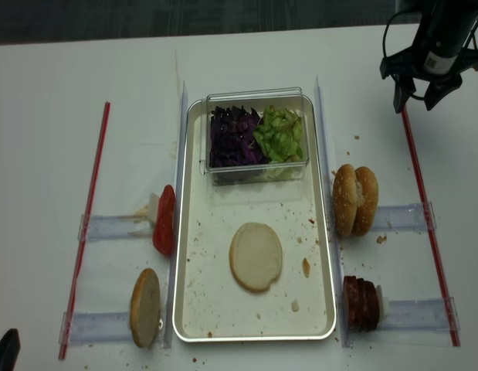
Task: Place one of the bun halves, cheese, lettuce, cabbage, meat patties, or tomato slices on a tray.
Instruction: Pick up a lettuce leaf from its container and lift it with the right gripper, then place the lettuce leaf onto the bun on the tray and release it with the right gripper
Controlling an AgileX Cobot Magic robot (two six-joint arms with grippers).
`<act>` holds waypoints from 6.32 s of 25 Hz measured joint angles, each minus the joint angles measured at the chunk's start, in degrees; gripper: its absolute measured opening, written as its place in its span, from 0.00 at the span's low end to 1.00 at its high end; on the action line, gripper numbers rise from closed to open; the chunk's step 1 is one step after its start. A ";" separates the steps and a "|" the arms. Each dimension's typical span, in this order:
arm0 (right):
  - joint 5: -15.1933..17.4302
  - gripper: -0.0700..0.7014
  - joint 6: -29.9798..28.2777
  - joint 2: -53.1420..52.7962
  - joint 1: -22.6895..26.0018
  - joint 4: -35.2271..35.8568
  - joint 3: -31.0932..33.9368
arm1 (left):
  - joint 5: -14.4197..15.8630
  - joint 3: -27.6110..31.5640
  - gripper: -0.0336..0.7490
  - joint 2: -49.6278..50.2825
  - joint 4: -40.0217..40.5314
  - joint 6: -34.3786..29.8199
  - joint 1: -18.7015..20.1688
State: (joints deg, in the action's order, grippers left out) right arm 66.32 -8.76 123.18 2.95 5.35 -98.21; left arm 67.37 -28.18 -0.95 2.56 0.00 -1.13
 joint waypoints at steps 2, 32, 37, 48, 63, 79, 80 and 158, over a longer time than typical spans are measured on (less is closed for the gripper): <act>0.08 0.71 -0.09 0.00 0.00 0.00 0.00 | 0.00 0.00 0.67 0.00 0.00 0.00 0.00; 0.88 0.71 -0.23 0.00 -9.78 2.60 -0.10 | 0.00 0.00 0.67 0.00 0.03 0.00 0.00; 0.54 0.71 -0.23 0.00 -14.10 2.60 -0.10 | 0.00 0.00 0.67 0.00 0.03 0.00 0.00; 0.56 0.71 -0.23 0.00 -17.27 2.21 -0.48 | 0.00 0.00 0.67 0.00 0.03 0.00 0.00; 3.54 0.71 0.35 0.00 -18.85 2.54 -7.93 | 0.00 0.00 0.67 0.00 0.03 0.00 0.00; 0.17 0.71 0.35 0.00 -30.96 1.37 -7.97 | 0.00 0.00 0.67 0.00 0.03 -0.30 0.00; -0.34 0.71 0.35 0.05 -30.96 0.96 -7.97 | 0.00 0.00 0.67 0.00 0.03 -0.30 0.00; 4.43 0.16 1.89 -1.37 -30.96 -4.03 -9.03 | 0.00 0.00 0.67 0.00 0.03 -0.30 0.00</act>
State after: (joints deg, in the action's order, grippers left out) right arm 70.74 -6.87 121.81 -28.01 1.33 -107.24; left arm 67.37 -28.18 -0.95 2.59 -0.30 -1.13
